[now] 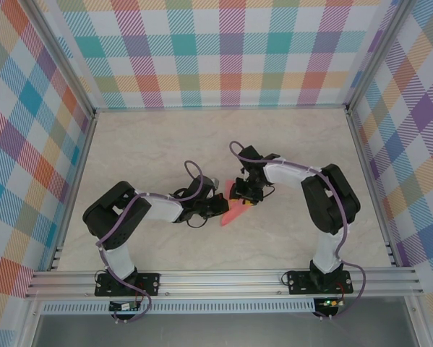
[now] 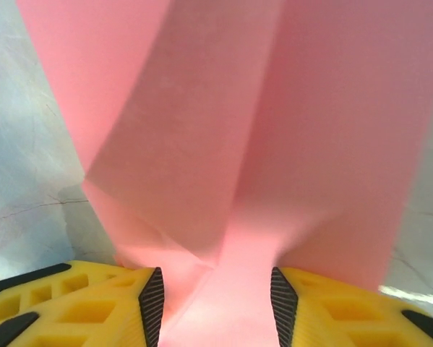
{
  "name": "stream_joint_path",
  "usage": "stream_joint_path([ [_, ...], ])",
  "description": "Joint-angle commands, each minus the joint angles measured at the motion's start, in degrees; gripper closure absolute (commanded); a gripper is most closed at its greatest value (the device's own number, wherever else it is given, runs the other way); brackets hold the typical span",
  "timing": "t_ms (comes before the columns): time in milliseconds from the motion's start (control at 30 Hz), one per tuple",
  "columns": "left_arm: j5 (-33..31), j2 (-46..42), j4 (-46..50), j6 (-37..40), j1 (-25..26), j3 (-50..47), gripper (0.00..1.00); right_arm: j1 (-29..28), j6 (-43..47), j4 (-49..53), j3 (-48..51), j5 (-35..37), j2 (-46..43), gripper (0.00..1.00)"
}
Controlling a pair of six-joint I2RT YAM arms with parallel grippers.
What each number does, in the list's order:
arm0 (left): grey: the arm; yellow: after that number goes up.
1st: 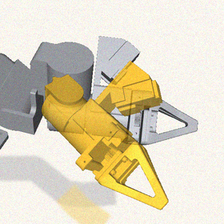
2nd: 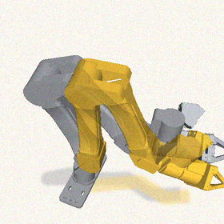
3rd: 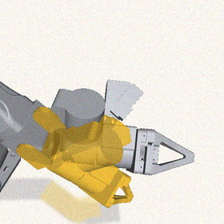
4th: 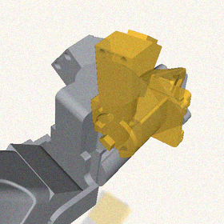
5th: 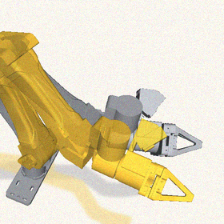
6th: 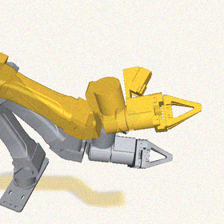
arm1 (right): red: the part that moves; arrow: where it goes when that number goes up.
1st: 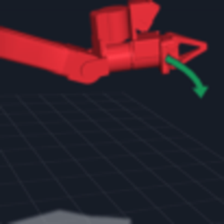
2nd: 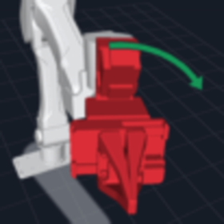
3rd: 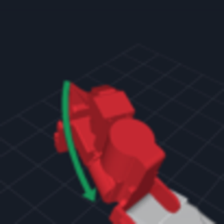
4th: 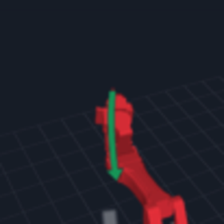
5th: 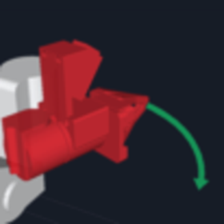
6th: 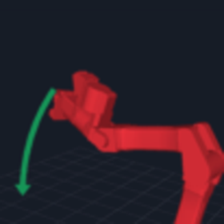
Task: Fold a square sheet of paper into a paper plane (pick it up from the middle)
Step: Fourth fold the wing at the center of the table.
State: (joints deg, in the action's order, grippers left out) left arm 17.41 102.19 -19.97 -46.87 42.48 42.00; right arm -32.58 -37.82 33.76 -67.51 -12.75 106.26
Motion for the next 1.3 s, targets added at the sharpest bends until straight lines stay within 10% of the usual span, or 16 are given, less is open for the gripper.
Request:
stream_joint_path([
  [0,-0.4,3.4,7.9,1.3,-0.5,-0.9,1.00,1.3,2.7,-3.9,1.8,1.0,-7.2,0.53],
  [400,-1.0,4.1,10.0,2.2,-0.4,-1.4,1.00,1.8,13.0,-23.0,12.1,-13.3,-8.3,1.00],
  [1267,-1.4,4.5,16.1,2.0,-0.4,0.0,1.00,2.6,15.9,-25.6,13.0,-10.8,0.2,1.00],
])
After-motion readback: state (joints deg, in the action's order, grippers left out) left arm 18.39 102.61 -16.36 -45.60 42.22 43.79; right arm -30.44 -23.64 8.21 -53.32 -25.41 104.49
